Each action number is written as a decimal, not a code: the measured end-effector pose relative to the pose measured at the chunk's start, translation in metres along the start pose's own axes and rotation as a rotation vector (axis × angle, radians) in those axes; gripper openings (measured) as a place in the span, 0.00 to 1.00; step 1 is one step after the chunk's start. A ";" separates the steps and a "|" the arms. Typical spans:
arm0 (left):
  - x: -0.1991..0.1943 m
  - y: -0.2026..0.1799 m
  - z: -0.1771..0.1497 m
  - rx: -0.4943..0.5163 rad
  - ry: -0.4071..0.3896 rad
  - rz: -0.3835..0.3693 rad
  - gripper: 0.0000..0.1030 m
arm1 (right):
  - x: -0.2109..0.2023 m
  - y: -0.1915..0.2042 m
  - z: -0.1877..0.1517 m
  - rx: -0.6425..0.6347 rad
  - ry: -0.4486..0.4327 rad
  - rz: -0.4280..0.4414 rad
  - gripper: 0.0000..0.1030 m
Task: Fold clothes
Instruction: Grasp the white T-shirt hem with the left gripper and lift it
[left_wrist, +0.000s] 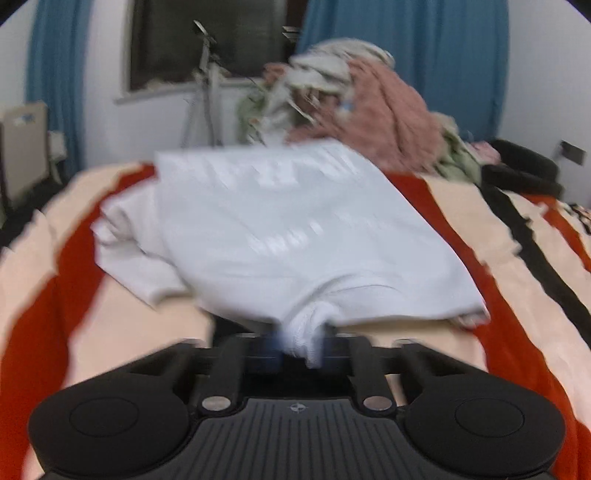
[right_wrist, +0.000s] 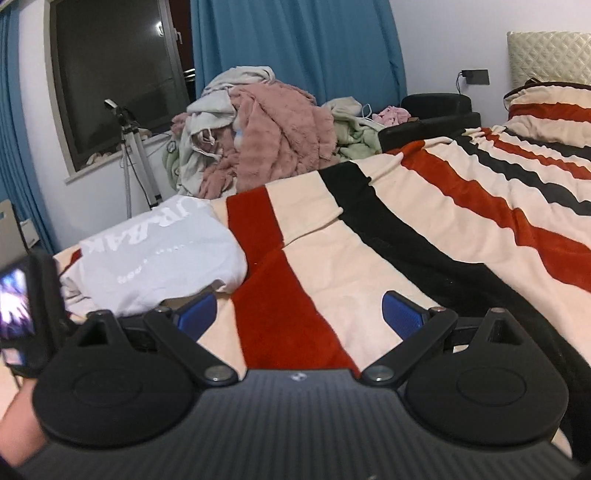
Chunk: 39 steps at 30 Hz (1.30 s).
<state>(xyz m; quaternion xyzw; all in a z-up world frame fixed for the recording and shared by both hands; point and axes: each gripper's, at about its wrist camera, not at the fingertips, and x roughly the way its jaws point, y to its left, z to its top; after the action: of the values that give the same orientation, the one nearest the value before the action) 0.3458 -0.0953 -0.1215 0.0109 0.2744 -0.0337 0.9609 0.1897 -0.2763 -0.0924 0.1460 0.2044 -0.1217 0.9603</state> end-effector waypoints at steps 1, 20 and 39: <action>-0.010 0.004 0.003 0.009 -0.035 -0.008 0.12 | 0.002 -0.002 0.000 0.015 -0.013 -0.007 0.95; -0.278 0.093 -0.054 -0.083 -0.210 -0.163 0.09 | -0.078 0.053 -0.025 -0.219 -0.138 0.158 0.95; -0.304 0.143 -0.089 -0.257 -0.169 -0.189 0.11 | -0.097 0.146 -0.082 -0.489 0.005 0.356 0.95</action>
<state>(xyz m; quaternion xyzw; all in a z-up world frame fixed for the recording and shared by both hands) 0.0516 0.0687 -0.0356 -0.1406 0.1945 -0.0892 0.9667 0.1172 -0.0971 -0.0890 -0.0557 0.2012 0.1018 0.9727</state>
